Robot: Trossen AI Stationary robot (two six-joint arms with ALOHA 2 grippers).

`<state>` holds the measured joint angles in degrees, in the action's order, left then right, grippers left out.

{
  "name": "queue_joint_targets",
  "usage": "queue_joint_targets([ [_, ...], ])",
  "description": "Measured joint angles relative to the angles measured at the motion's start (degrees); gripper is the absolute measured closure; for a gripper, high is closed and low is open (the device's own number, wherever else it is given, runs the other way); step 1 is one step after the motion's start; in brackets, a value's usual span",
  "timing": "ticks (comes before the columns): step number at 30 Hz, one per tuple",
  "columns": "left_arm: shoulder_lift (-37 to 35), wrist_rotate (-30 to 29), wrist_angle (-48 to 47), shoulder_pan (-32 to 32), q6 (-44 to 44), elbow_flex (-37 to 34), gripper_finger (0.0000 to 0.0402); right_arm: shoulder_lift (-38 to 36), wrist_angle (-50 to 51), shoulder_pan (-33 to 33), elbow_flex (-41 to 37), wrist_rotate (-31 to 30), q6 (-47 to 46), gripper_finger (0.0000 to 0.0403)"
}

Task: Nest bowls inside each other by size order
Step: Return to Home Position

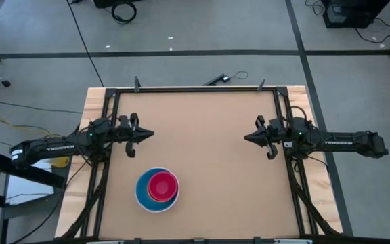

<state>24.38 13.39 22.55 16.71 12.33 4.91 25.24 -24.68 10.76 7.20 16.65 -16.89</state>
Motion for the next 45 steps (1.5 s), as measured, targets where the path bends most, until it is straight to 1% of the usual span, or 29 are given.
queue_joint_targets([
  [3,-3.55,2.08,-1.72,0.0,1.06,-0.11,0.0401,-4.24,2.94,0.0,0.0,0.89,1.82,0.0401],
  [7,-8.85,3.14,-4.82,0.0,1.48,-0.07,0.0401,-10.68,8.78,-0.33,0.0,1.01,0.67,0.0402],
  [10,-13.48,3.56,-9.88,-0.04,3.03,-0.07,0.0401,-15.3,11.33,-1.12,0.0,-0.46,0.56,0.0402],
  [13,-18.82,5.85,-14.68,-0.56,5.28,-0.07,0.0401,-18.97,12.37,-2.16,0.0,-1.32,0.14,0.0402],
  [15,-22.16,5.6,-17.18,-1.45,6.0,-0.07,0.0401,-20.16,12.75,-3.43,0.02,-0.74,-1.27,0.0402],
  [17,-24.36,3.14,-19.36,-2.39,5.97,-0.07,0.0401,-20.06,14.76,-5.19,0.02,-0.79,-2.61,0.0402],
  [20,-23.54,-1.8,-20.56,-4.15,4.87,-0.11,0.0401,-18.29,16.54,-8.56,0.02,-3.82,-0.95,0.0402],
  [23,-21.59,-4.86,-19.54,-6.73,4.19,-1.34,0.0401,-16.45,16.4,-11.57,0.01,-7.95,1.67,0.0402],
  [27,-20.45,-7.97,-15.5,-9.96,1.74,-3.55,0.0401,-14.69,15.68,-14.84,-1.9,-9.78,0.02,0.0402],
  [30,-21.46,-11.48,-14.73,-10.93,-1.96,-3.09,0.0401,-14.82,13.74,-16.59,-3.48,-11.11,-0.88,0.0402],
  [32,-22.72,-11.84,-15.5,-10.94,-3.84,-1.96,0.0401,-15.66,13.93,-16.85,-3.45,-11.11,-0.39,0.0402],
  [36,-24.32,-11.83,-22.16,-10.95,-5.56,-0.01,0.0401,-19.33,17.66,-16.7,-3.37,-10.65,0.45,0.0402],
  [40,-24.24,-11.71,-23.39,-10.95,-6.81,0.33,0.0401,-24.75,22.86,-16.7,-3.37,-10.63,1.32,0.0402],
  [45,-24.19,-9.67,-24.89,-10.97,-7.22,0.18,0.0401,-25.02,22.56,-16.65,-3.78,-11.06,2.11,0.0402],
])
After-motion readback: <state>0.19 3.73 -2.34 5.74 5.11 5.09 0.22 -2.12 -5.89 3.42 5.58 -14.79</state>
